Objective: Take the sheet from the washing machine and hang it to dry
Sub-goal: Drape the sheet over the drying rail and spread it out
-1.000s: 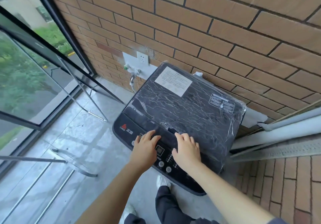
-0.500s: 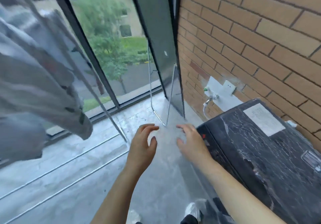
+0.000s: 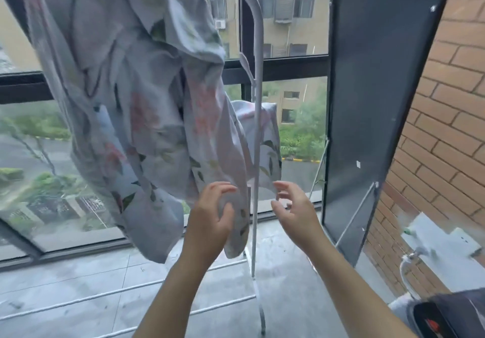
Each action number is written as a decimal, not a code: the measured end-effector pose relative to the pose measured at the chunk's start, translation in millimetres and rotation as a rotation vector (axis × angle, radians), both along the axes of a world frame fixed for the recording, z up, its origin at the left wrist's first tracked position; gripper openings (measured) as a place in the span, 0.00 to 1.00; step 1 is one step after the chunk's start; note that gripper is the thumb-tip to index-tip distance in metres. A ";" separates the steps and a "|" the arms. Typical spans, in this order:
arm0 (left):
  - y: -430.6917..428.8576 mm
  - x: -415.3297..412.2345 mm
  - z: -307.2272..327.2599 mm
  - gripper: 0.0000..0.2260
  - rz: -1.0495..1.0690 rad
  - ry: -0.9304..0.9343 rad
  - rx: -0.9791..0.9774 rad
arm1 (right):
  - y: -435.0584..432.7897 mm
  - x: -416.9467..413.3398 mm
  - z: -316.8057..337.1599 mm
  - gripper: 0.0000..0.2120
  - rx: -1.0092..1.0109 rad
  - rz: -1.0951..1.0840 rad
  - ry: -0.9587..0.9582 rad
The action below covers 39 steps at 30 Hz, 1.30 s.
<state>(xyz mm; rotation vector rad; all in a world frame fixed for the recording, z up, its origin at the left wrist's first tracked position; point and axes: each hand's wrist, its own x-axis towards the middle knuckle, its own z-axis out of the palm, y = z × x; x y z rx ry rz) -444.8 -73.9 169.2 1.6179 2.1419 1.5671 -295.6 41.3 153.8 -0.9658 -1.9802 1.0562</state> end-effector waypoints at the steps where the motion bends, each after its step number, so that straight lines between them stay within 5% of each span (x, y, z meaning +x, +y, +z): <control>1: 3.1 -6.7 9.8 0.14 0.001 0.040 0.017 | 7.9 -7.7 6.6 0.18 0.003 0.010 0.014; 6: 42.3 -40.2 72.8 0.13 -0.003 0.353 0.026 | 82.8 -43.4 35.7 0.22 0.020 -0.114 0.067; 10: 93.4 -47.6 95.6 0.11 0.012 0.591 -0.062 | 149.7 -68.8 38.8 0.31 -0.126 -0.161 -0.070; 13: 131.8 -49.4 93.8 0.09 0.056 0.688 -0.158 | 180.3 -85.2 36.9 0.13 -0.085 -0.090 -0.093; 14: 149.9 -50.8 92.6 0.09 0.079 0.705 -0.192 | 194.5 -89.0 38.3 0.06 -0.026 -0.079 -0.071; 20: 204.0 -61.8 85.2 0.12 0.225 0.674 -0.329 | 255.4 -95.9 70.7 0.09 0.074 -0.136 0.284; 26: 208.6 -63.7 88.6 0.10 0.293 0.707 -0.300 | 315.7 -121.4 78.4 0.10 -0.006 0.004 -0.143; 31: 200.1 -62.1 126.1 0.08 0.381 0.807 -0.164 | 306.1 -131.2 110.2 0.09 0.039 0.178 0.015; 39: 174.1 -45.4 227.9 0.07 0.521 0.992 -0.109 | 261.9 -150.9 250.6 0.08 0.337 0.439 0.307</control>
